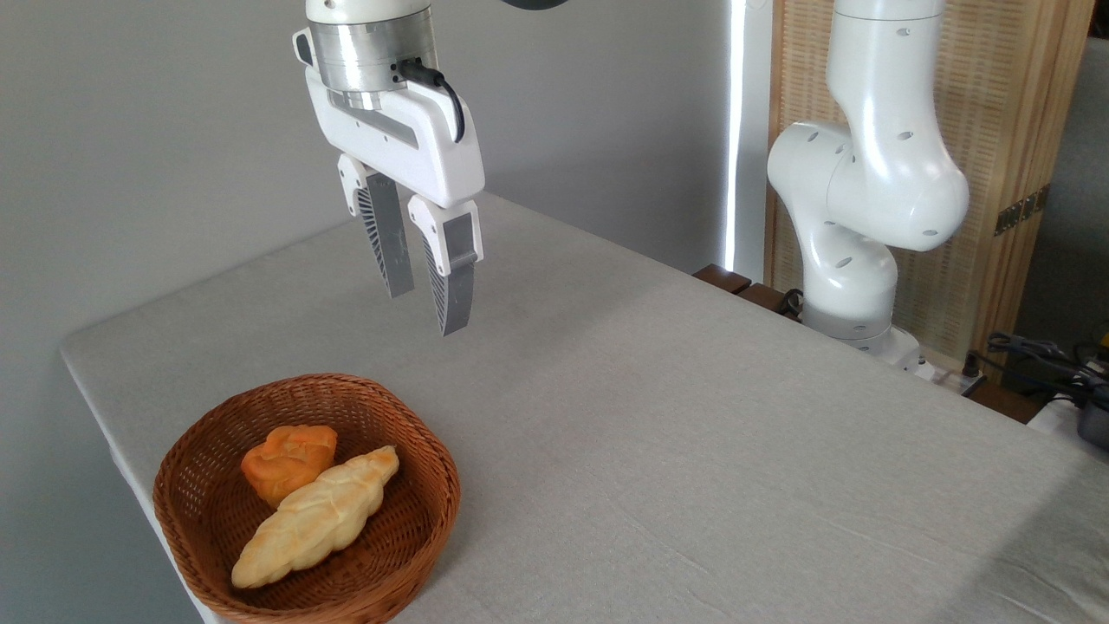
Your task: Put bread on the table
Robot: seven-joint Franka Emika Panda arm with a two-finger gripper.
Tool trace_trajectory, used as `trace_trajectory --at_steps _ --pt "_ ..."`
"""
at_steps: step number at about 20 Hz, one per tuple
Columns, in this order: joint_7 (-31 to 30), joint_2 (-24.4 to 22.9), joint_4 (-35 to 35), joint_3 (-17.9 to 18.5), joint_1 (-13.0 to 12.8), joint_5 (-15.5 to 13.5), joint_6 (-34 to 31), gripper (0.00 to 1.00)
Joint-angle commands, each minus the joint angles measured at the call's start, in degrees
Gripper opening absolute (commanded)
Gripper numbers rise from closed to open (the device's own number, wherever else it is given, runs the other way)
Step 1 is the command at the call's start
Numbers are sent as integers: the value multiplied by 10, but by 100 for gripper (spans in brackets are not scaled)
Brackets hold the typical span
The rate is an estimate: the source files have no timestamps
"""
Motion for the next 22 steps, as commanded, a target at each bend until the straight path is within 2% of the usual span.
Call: trace_trajectory --at_steps 1,9,13,17,22 --pt "-3 1 7 0 -1 -1 -15 100" --pt "-2 4 5 -1 -3 -5 -6 100" --pt "-4 10 2 -1 -7 -8 48 100" --pt "-2 30 -3 -3 -16 -8 136 100" --pt "5 57 -22 -12 -35 -4 204 100"
